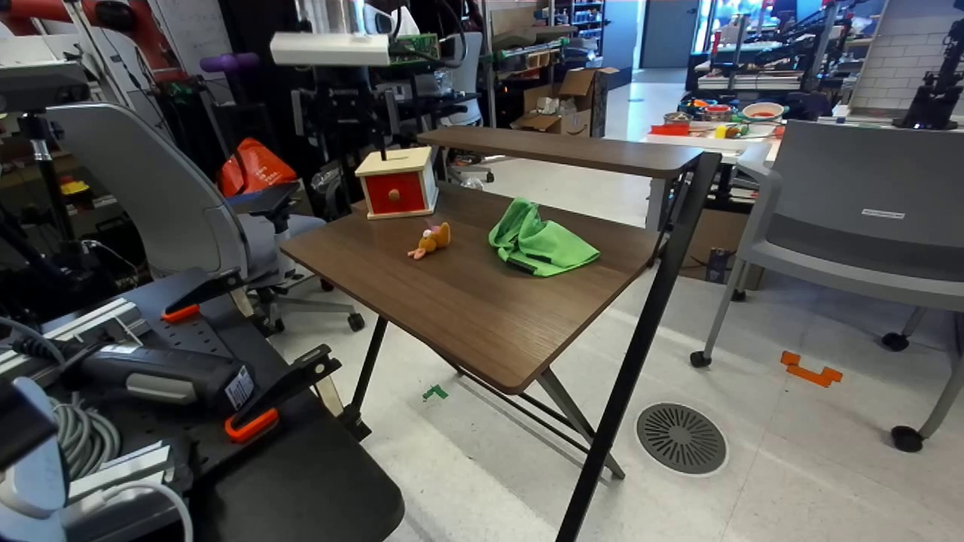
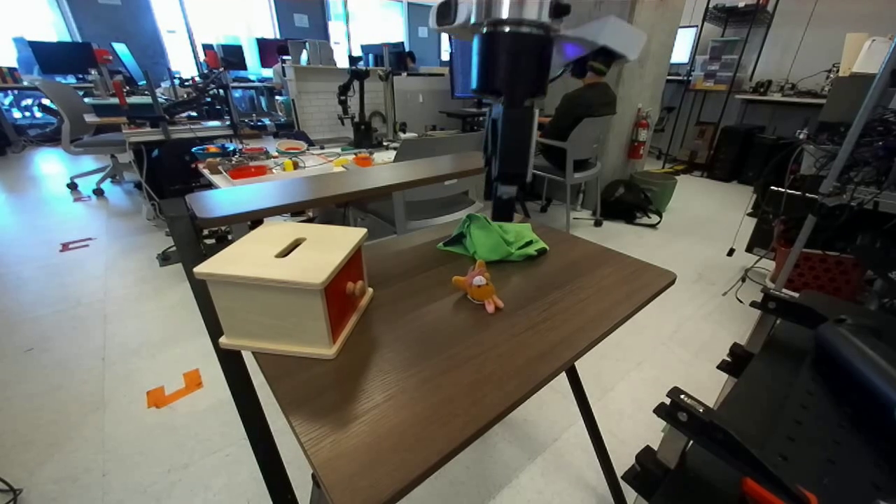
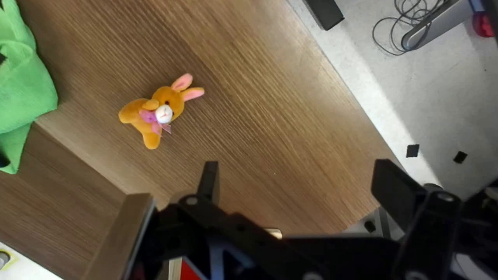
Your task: Open the drawer
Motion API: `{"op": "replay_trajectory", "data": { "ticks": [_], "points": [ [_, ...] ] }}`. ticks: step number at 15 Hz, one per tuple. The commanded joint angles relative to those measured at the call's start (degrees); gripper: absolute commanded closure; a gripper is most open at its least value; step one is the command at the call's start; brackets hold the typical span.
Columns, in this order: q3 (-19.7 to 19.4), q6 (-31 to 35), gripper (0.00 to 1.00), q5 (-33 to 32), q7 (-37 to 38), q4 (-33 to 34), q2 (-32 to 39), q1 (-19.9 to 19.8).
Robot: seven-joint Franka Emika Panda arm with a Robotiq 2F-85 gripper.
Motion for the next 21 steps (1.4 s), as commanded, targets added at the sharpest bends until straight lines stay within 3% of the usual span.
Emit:
{"op": "replay_trajectory", "data": {
  "ticks": [1, 8, 21],
  "points": [
    [2.28, 5.87, 0.00, -3.57, 4.33, 7.53, 9.74, -0.45],
    [4.31, 13.28, 0.00, -6.20, 12.40, 14.56, 19.27, -1.00],
    [6.02, 13.84, 0.00, -8.63, 20.30, 24.51, 28.26, 0.49]
  ]
}}
